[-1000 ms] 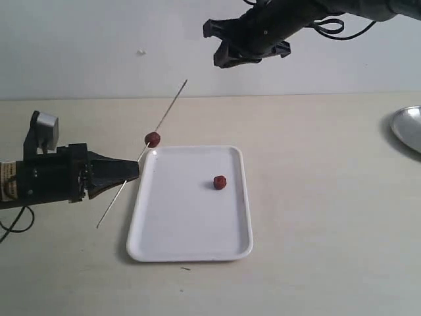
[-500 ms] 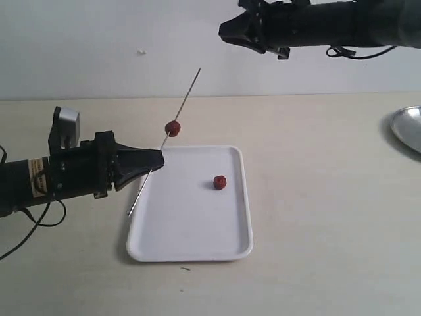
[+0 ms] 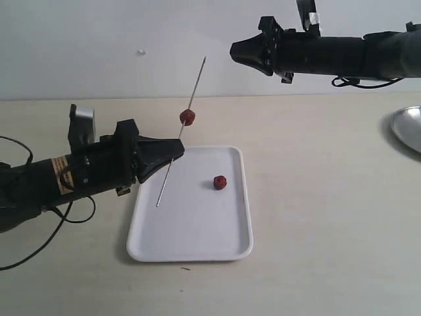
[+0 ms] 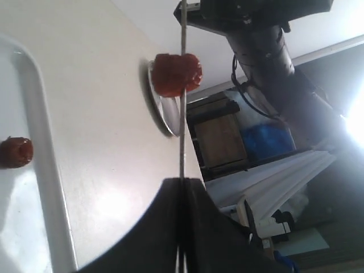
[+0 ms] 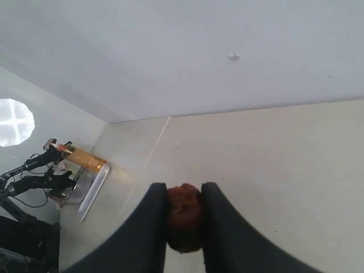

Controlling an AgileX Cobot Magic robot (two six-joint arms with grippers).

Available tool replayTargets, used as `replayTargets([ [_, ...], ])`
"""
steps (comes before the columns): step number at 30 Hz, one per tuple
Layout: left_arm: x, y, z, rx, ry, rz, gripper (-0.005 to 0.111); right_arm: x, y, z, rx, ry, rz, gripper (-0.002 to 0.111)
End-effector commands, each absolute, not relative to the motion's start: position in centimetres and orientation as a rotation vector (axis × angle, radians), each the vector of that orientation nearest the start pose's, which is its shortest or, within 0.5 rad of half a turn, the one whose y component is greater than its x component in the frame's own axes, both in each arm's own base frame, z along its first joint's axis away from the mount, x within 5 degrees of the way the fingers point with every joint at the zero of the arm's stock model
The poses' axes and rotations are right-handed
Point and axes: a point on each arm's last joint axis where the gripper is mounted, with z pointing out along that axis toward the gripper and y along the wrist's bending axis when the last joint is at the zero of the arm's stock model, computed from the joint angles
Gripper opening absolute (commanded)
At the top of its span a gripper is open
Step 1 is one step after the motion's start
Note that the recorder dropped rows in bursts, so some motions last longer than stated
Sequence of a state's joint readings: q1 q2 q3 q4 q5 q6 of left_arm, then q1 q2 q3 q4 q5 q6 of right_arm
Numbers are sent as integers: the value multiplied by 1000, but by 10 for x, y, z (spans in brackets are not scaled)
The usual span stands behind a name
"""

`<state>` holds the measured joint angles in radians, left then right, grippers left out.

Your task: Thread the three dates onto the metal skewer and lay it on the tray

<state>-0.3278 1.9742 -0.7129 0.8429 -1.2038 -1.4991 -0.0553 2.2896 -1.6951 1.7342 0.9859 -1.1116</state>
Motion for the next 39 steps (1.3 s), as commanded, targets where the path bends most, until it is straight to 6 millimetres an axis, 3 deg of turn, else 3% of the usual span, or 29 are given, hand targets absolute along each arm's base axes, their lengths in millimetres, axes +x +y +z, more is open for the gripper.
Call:
replayTargets([
  [1, 285, -177, 141, -102, 1951, -1691, 0, 498, 49, 195, 31, 1924, 1364, 12],
  [15, 267, -211, 143, -86, 1948, -1756, 0, 501, 45, 194, 77, 1936, 1315, 12],
  [22, 269, -211, 144, -123, 1933, -1748, 0, 504, 48, 208, 56, 1900, 1369, 12],
  [39, 271, -212, 145, -98, 1926, -1730, 0, 500, 61, 210, 10, 1899, 1416, 12],
])
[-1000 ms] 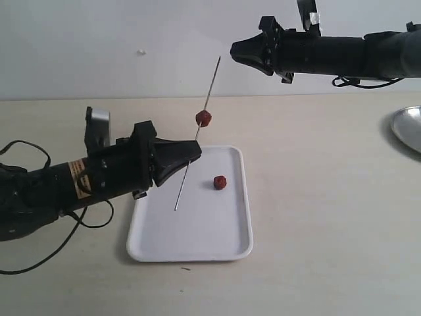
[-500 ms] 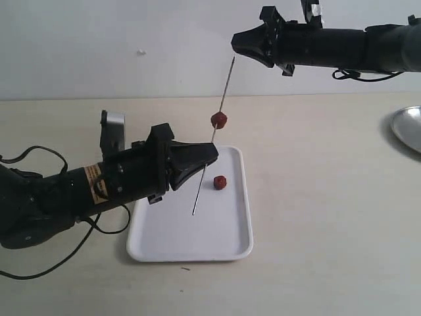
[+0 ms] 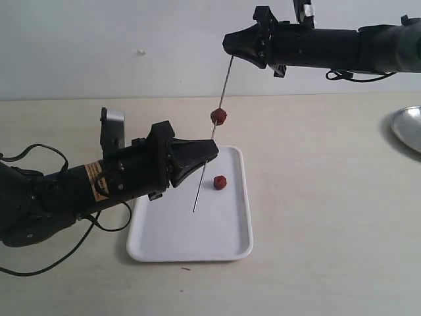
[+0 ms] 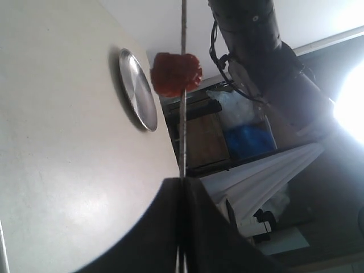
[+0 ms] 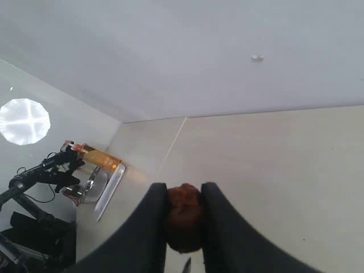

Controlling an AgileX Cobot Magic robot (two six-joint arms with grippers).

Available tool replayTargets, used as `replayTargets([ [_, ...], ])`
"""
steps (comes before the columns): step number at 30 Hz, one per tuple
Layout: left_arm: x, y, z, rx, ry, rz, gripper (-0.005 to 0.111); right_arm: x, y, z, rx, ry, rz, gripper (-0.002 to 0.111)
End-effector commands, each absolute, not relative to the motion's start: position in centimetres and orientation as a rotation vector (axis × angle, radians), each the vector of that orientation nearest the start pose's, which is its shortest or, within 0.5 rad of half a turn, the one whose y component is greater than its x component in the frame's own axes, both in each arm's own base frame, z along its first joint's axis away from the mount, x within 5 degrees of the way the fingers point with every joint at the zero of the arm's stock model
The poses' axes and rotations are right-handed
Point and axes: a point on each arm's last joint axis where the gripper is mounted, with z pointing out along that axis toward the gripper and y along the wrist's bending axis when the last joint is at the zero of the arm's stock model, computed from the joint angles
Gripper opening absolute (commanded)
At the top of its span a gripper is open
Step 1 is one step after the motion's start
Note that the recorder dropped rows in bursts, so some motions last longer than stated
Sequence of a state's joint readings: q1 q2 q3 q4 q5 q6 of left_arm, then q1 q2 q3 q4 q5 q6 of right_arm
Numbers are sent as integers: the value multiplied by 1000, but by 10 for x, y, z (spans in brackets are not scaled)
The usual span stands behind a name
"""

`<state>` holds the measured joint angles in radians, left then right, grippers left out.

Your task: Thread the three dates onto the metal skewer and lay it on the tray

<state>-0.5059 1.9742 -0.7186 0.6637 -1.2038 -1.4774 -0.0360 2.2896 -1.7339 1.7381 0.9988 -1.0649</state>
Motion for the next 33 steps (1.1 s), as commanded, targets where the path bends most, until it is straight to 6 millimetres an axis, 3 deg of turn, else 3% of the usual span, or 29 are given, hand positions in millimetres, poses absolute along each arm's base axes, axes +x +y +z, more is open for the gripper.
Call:
replayTargets([
  [1, 271, -212, 145, -95, 1927, -1730, 0, 500, 61, 210, 8, 1898, 1418, 12],
  [33, 275, -207, 145, -78, 1916, -1696, 0, 500, 60, 210, -30, 1887, 1387, 12],
])
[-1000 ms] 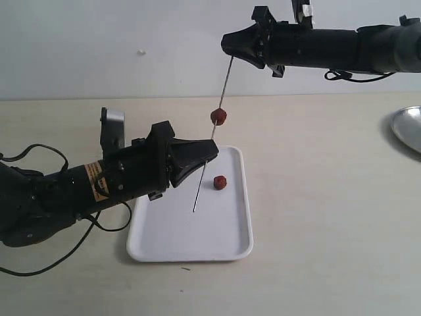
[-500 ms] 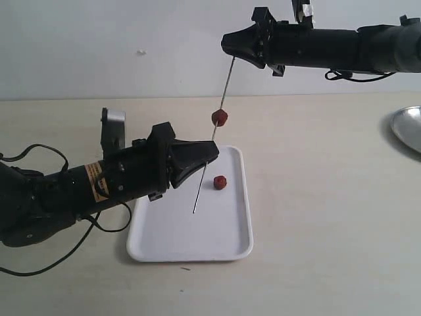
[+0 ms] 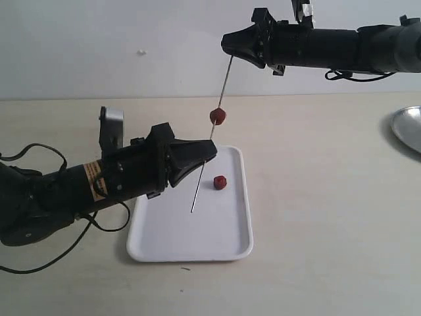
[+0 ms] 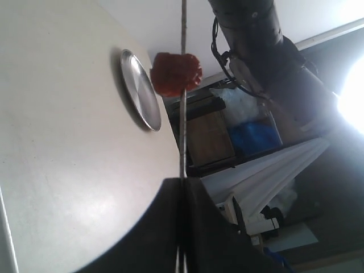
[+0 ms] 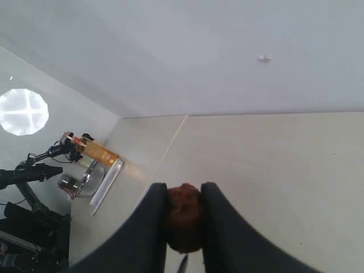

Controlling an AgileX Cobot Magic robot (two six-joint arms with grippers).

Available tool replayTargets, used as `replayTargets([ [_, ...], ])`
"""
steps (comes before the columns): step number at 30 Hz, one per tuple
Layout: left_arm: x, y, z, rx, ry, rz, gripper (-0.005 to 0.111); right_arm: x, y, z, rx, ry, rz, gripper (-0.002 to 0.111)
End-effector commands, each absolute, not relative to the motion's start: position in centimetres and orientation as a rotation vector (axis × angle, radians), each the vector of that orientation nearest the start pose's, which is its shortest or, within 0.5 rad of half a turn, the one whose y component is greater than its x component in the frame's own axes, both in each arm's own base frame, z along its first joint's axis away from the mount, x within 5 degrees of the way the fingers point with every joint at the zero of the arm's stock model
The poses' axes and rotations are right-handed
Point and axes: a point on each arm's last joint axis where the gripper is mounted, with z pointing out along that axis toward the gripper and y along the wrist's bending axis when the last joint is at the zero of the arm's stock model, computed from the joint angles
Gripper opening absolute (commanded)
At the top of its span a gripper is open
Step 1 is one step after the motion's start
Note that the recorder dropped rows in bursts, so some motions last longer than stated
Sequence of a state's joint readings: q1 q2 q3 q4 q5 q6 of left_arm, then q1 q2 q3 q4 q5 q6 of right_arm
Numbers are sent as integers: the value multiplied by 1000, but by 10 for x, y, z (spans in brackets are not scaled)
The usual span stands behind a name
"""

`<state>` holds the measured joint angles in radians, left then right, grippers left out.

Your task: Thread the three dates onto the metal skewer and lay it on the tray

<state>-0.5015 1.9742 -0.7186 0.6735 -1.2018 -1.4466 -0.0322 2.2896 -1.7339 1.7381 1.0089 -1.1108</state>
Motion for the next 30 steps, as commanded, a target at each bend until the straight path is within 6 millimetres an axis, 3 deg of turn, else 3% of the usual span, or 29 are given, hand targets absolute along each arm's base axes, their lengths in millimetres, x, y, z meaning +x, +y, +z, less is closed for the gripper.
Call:
replayTargets([
  [1, 275, -207, 145, -75, 1915, -1694, 0, 500, 60, 210, -30, 1887, 1387, 12],
  [30, 284, -199, 146, -119, 1860, -1613, 0, 498, 66, 211, 28, 1906, 1483, 12],
])
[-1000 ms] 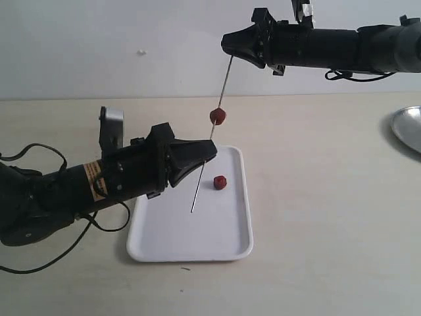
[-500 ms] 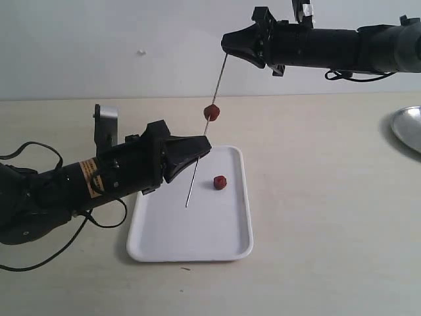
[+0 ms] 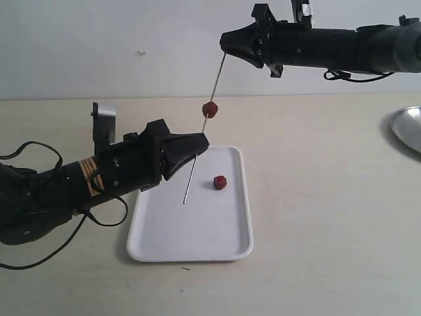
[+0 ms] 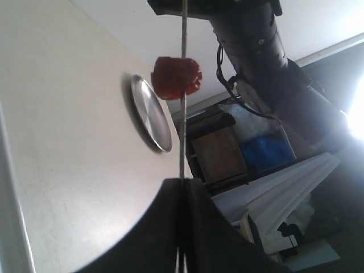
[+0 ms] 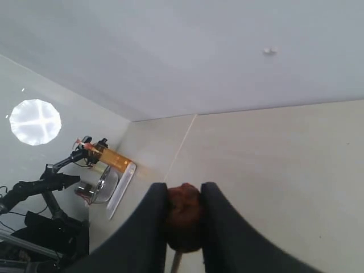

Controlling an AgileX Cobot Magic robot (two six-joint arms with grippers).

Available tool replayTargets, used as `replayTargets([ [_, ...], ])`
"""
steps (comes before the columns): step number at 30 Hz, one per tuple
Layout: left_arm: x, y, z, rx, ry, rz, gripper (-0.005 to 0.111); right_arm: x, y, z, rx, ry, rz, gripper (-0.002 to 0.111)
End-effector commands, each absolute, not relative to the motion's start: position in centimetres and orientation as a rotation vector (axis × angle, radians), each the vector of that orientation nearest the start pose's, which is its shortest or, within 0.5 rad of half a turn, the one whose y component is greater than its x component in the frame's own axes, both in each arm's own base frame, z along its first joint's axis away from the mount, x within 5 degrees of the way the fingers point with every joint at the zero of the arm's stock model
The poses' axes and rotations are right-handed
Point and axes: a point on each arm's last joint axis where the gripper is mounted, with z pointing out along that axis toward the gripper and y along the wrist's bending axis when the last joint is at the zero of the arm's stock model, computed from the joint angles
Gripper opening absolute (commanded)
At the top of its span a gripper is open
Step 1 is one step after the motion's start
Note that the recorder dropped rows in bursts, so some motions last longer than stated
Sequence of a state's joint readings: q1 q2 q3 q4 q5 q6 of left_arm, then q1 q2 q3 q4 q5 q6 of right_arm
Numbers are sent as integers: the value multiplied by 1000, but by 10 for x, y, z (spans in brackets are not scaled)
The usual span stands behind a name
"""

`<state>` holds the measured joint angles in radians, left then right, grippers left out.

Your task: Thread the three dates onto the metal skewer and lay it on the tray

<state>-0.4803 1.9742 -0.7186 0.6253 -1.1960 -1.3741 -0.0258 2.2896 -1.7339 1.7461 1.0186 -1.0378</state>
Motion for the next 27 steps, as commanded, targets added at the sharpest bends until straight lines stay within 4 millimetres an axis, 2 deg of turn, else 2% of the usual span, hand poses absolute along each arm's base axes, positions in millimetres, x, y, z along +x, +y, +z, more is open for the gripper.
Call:
replayTargets([
  [1, 284, -199, 146, -119, 1860, -1613, 0, 498, 66, 211, 29, 1907, 1488, 12],
  [9, 286, -199, 148, -136, 1848, -1611, 0, 498, 66, 211, 56, 1913, 1500, 4],
  [17, 296, -212, 160, -115, 1802, -1618, 0, 498, 66, 211, 57, 1914, 1498, 4],
  [22, 301, -216, 153, -223, 1891, -1514, 0, 498, 66, 211, 55, 1913, 1497, 4],
  [27, 306, -213, 154, -292, 1854, -1503, 0, 498, 66, 211, 45, 1911, 1489, 4],
])
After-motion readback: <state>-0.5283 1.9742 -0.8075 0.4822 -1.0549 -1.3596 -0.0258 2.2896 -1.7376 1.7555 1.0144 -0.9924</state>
